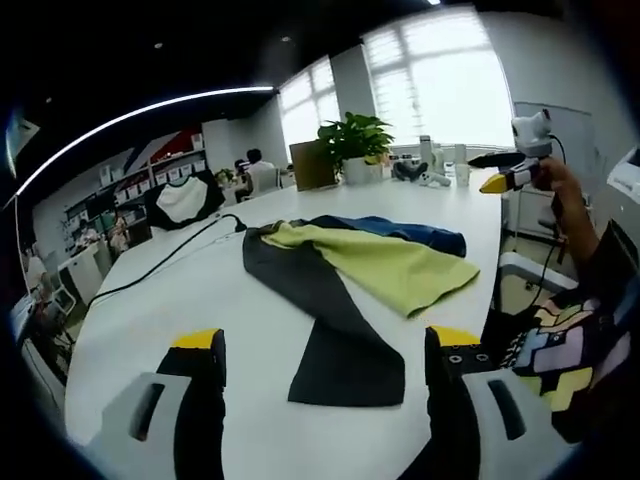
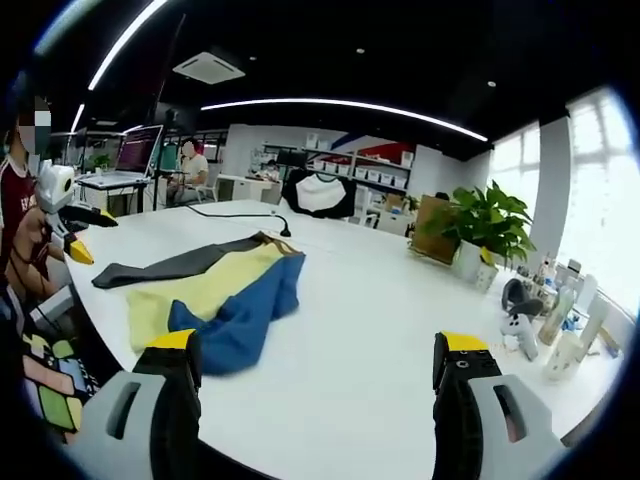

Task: Fold the garment on the visible template until the final outline fits inside the template.

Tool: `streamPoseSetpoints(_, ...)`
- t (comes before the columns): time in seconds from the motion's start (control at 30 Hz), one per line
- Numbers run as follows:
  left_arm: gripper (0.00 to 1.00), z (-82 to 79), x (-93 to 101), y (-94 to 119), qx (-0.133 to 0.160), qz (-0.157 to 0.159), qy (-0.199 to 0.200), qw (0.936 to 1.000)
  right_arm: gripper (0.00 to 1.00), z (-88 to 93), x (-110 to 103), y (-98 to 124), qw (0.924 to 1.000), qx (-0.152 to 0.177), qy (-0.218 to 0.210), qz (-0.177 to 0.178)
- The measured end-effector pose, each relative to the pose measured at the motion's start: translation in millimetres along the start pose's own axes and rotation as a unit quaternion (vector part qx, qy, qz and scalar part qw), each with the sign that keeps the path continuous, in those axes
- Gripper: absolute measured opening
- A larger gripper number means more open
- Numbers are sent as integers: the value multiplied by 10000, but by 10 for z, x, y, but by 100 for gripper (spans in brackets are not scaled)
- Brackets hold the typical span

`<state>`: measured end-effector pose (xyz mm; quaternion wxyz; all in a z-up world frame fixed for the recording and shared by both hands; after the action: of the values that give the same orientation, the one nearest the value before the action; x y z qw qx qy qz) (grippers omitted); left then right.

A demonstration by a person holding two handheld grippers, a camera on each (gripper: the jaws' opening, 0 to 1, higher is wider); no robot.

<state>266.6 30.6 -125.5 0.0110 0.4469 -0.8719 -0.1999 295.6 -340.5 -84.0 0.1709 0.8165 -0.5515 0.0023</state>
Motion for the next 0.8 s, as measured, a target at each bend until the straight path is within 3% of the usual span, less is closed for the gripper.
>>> streamPoseSetpoints(0.1,84,-49,46,-25,164,102,223,9996,99,6,-29,-15,10000,-23,20,-58)
streamPoseSetpoints(0.23,80,-65,78,-31,203,178,207,9994,99,0,-21,-7,10000,-15,25,-54)
streamPoseSetpoints(0.5,71,23,171,-116,5,326,108,9994,99,11,-76,-32,9999,-47,70,-136)
streamPoseSetpoints(0.57,66,35,171,-128,-13,311,154,9994,99,16,-105,-48,9998,-60,83,-179)
streamPoseSetpoints(0.8,62,81,244,-181,-87,466,305,9984,99,18,-229,-93,9992,-98,162,-352)
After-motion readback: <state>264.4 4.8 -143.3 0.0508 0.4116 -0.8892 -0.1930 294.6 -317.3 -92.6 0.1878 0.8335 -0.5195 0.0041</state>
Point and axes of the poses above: the point that each gripper's makers call its tool centre point, and the gripper's own axes: y roughly backward along the fingers, x roughly to its right, z roughly out of its underside, the point moved 1 cm from there along y, roughly backward along the fingers, and after that the axes turned 1 degree about -y, right-handed, at the moved point
